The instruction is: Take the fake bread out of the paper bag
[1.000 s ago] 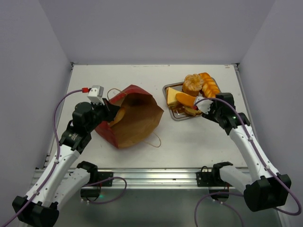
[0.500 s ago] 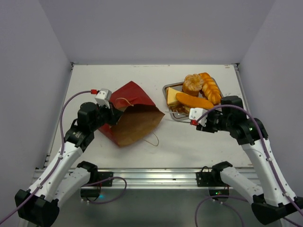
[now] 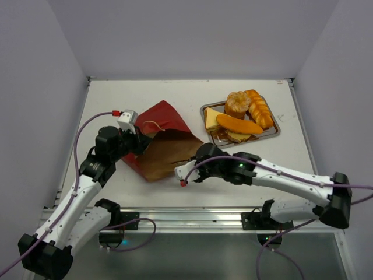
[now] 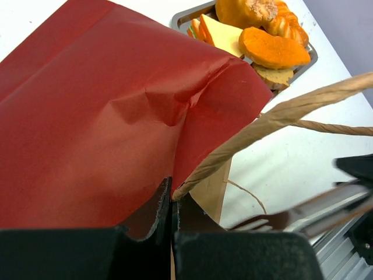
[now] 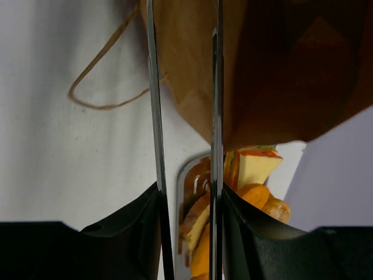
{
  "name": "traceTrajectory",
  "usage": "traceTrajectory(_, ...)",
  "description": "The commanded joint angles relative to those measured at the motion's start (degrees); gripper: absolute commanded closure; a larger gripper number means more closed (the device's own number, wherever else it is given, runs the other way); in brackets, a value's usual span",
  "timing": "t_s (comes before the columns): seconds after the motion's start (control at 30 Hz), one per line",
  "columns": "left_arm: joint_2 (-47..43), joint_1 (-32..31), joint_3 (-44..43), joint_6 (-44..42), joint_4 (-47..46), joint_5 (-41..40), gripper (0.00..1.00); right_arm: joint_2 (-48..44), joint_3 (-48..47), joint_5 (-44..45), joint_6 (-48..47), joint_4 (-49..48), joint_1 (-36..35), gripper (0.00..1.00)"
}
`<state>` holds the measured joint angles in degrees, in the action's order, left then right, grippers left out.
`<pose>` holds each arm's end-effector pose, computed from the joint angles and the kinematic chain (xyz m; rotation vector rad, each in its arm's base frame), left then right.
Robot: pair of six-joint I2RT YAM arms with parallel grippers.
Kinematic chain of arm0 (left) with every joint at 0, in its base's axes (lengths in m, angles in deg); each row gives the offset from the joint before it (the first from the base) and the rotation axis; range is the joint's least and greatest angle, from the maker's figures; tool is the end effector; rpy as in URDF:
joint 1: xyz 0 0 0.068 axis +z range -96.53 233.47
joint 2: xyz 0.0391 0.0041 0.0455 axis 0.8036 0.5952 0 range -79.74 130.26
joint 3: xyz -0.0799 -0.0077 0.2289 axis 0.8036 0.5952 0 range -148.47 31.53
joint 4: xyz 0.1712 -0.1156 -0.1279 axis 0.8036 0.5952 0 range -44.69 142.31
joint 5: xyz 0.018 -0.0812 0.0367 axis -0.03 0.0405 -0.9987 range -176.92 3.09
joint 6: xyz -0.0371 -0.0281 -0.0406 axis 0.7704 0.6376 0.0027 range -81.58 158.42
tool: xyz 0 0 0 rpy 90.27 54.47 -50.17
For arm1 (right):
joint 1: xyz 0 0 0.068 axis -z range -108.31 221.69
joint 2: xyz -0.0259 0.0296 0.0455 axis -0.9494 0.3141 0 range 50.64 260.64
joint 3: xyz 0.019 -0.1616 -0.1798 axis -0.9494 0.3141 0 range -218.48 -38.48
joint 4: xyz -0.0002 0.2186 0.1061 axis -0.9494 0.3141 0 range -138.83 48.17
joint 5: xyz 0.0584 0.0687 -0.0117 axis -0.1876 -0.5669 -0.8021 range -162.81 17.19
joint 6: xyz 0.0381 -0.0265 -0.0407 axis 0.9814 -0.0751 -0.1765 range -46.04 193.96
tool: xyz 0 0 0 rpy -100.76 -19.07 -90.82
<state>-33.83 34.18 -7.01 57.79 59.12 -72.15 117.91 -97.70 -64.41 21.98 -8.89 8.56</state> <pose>0.1851 -0.0774 0.2682 0.1747 1.9840 -0.6925 0.1153 0.2127 0.2666 -1.9868 1.3431 -0.0859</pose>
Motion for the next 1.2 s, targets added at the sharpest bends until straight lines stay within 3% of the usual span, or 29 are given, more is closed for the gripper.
traceTrajectory(0.0,-1.52,-0.05,-1.62,1.63,-0.54,1.06,1.0,8.19,-0.02,22.16,0.15,-19.25,-5.14,0.59)
traceTrajectory(0.2,-3.72,-0.14,-2.59,2.86,0.96,0.44,1.0,18.85,-2.83,30.88,-3.38,-30.69,-7.61,0.58)
traceTrajectory(0.43,-4.34,-0.13,-3.03,4.0,1.05,0.62,1.0,28.7,-5.11,36.59,-6.63,-34.84,-8.76,0.54)
traceTrajectory(1.17,-2.49,-0.14,-5.66,6.38,-0.71,3.34,1.0,37.85,-12.67,39.5,-6.37,-30.98,-9.11,0.49)
